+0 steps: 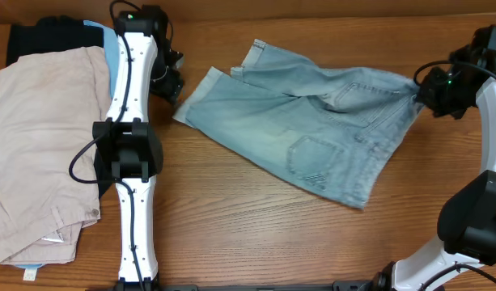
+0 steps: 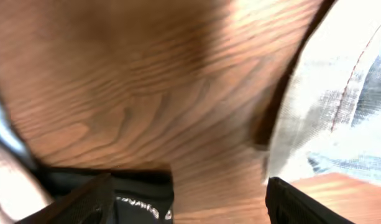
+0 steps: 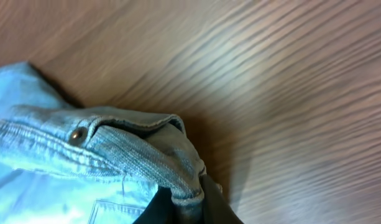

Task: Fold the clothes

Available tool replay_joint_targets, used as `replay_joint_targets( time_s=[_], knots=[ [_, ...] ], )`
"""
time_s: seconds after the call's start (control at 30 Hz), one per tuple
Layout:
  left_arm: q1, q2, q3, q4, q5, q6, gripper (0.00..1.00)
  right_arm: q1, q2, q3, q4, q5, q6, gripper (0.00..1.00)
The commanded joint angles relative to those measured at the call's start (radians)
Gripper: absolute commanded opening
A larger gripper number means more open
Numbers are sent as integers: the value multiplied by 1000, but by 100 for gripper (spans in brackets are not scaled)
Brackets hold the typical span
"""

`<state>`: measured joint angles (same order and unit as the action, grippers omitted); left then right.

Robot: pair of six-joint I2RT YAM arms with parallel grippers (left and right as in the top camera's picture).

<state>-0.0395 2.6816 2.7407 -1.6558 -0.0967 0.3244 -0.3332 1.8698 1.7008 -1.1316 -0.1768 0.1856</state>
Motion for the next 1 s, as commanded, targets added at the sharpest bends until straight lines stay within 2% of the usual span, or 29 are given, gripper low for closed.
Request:
replay_joint_targets(
  time_s=[0.0, 0.03, 0.1, 0.23, 0.37, 0.47, 0.63, 0.7, 0.83, 0.97],
  knots=[
    [-9, -99, 139, -16, 93, 19, 80, -21, 7, 21, 33, 105, 2, 19],
    [-11, -120, 159, -15, 104, 19, 81, -23, 16, 21, 39, 109, -9, 42],
    [-20, -176, 198, -10, 117, 19, 82, -23, 44, 21, 56, 133, -11, 100],
    [-42, -322, 251, 15, 163, 19, 87, -23, 88, 21, 82, 127, 0, 100],
    [-58, -439, 253, 25, 207, 20, 100, -20, 58, 61, 16, 66, -4, 100],
    [-61, -489, 253, 26, 269, 20, 100, -1, 14, 88, -70, 12, -5, 100],
    [-66, -488, 246, 26, 357, 20, 100, 63, -15, 87, -222, -77, -27, 100],
    [-69, -473, 229, 30, 360, 20, 100, 109, -15, 75, -266, -84, -35, 96],
    [-75, -436, 192, 64, 360, 20, 100, 218, -15, 29, -285, -83, -36, 91],
    [-88, -396, 190, 115, 360, 20, 100, 321, -15, -84, -253, -83, 25, 88]
  ],
)
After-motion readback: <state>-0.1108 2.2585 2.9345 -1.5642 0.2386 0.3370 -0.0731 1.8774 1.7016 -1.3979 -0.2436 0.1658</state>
